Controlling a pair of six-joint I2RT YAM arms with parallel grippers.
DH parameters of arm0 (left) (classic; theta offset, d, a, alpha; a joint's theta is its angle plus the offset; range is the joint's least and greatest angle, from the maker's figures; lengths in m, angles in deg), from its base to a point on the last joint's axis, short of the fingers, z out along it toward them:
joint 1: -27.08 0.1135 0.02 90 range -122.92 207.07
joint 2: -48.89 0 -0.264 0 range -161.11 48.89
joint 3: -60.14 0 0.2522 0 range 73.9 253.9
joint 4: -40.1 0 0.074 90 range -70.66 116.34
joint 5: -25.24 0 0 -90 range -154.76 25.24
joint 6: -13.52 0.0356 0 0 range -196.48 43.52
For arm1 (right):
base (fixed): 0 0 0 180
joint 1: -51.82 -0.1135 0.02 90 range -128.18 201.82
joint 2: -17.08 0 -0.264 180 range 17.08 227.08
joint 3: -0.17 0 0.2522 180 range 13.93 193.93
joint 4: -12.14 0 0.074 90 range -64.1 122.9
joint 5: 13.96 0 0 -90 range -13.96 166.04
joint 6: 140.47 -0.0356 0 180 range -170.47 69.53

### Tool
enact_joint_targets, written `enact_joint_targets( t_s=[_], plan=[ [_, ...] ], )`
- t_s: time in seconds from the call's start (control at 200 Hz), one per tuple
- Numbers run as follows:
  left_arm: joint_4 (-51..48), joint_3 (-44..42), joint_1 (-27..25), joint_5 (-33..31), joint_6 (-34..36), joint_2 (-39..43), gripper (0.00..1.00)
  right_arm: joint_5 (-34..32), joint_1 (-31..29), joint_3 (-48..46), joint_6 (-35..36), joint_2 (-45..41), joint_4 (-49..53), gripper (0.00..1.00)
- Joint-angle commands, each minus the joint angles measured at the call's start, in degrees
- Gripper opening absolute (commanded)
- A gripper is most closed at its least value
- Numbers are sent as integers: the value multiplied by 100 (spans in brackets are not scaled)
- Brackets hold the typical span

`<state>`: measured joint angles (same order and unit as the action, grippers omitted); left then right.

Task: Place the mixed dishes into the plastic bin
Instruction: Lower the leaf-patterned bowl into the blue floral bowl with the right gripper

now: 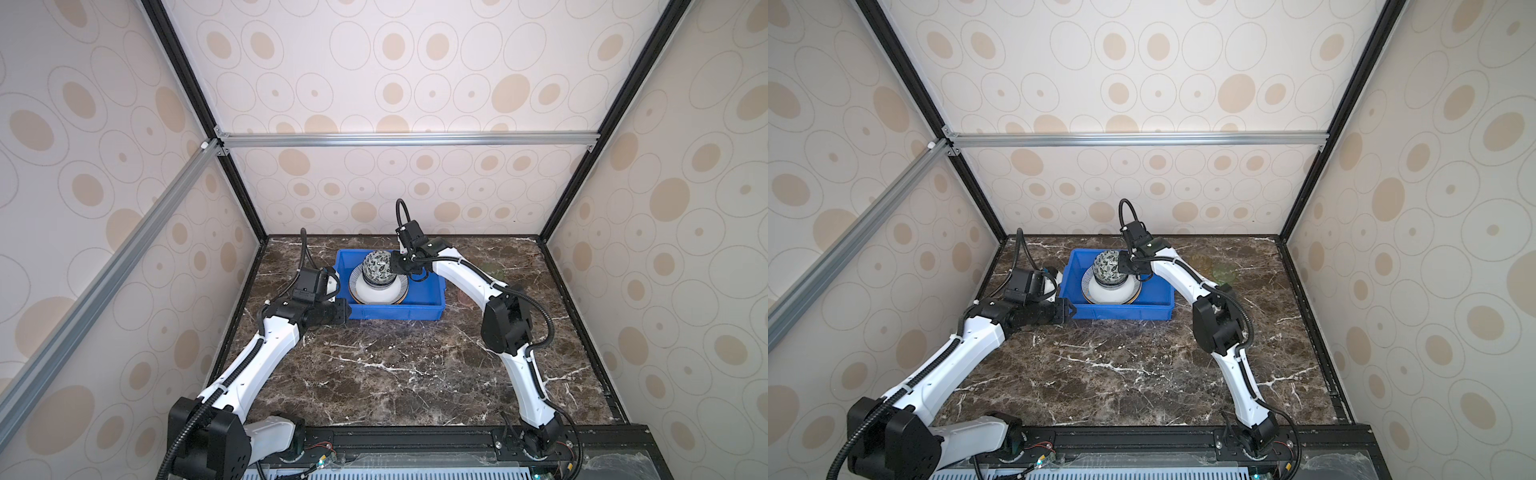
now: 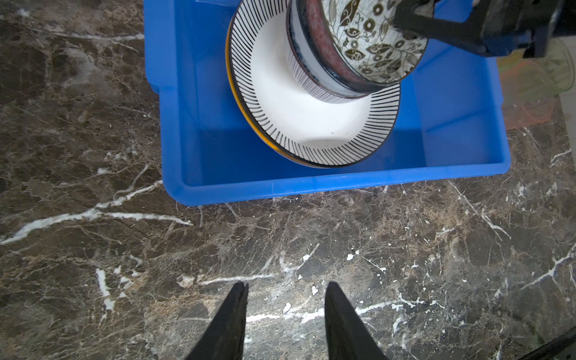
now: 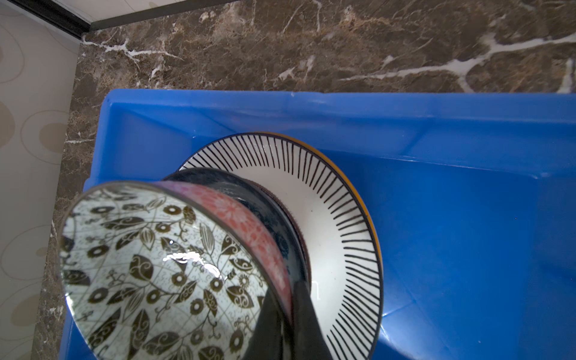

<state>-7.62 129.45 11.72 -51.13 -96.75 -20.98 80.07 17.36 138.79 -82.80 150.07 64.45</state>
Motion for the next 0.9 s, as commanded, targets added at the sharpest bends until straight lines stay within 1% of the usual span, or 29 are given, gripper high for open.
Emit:
enact_joint_targets(
  t_s=[0.0, 0.225, 0.305, 0.655, 0.75, 0.895],
  plan=[
    [-105, 211, 50, 17, 57, -11, 42, -48, -52, 261, -121, 38, 65, 9],
    [-119, 193, 50, 4, 50, 34, 42, -7, -54, 336, -202, 67, 161, 12],
    [-125, 184, 50, -3, 41, 43, 42, -17, -52, 355, -246, 63, 180, 15],
    [-128, 105, 58, -20, 40, 140, 42, 85, -52, 465, -331, 96, 291, 15],
    [-126, 75, 59, -18, 34, 159, 42, 113, -60, 461, -323, 58, 318, 20],
    [-120, 65, 59, -18, 31, 178, 42, 107, -62, 462, -299, 24, 355, 22]
  ],
)
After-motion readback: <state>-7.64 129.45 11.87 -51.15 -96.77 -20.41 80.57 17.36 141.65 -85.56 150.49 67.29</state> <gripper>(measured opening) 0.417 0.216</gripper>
